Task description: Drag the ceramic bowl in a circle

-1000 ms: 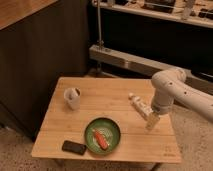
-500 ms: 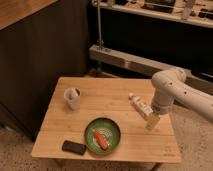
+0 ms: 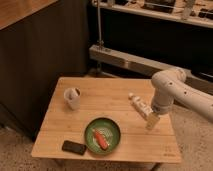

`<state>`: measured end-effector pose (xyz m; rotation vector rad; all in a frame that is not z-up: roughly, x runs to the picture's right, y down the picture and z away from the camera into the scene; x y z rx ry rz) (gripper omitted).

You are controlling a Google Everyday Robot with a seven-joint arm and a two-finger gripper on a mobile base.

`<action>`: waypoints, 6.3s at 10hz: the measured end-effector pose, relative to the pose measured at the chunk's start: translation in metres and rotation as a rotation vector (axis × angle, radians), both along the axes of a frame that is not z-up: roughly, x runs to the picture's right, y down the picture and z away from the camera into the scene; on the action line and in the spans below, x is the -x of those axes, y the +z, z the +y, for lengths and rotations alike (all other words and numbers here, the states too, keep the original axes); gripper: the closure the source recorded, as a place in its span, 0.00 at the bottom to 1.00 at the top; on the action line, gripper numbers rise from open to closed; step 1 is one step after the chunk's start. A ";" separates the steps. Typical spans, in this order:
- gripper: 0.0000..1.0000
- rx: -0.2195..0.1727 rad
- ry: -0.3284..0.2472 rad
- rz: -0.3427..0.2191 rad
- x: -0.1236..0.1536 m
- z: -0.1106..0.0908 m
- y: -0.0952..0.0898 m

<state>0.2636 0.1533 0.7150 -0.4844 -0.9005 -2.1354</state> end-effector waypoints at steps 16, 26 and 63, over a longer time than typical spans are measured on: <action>0.20 -0.011 -0.190 -0.164 0.108 0.042 -0.029; 0.20 -0.041 -0.281 -0.239 0.179 0.053 0.009; 0.40 -0.034 -0.319 -0.233 0.249 -0.018 0.167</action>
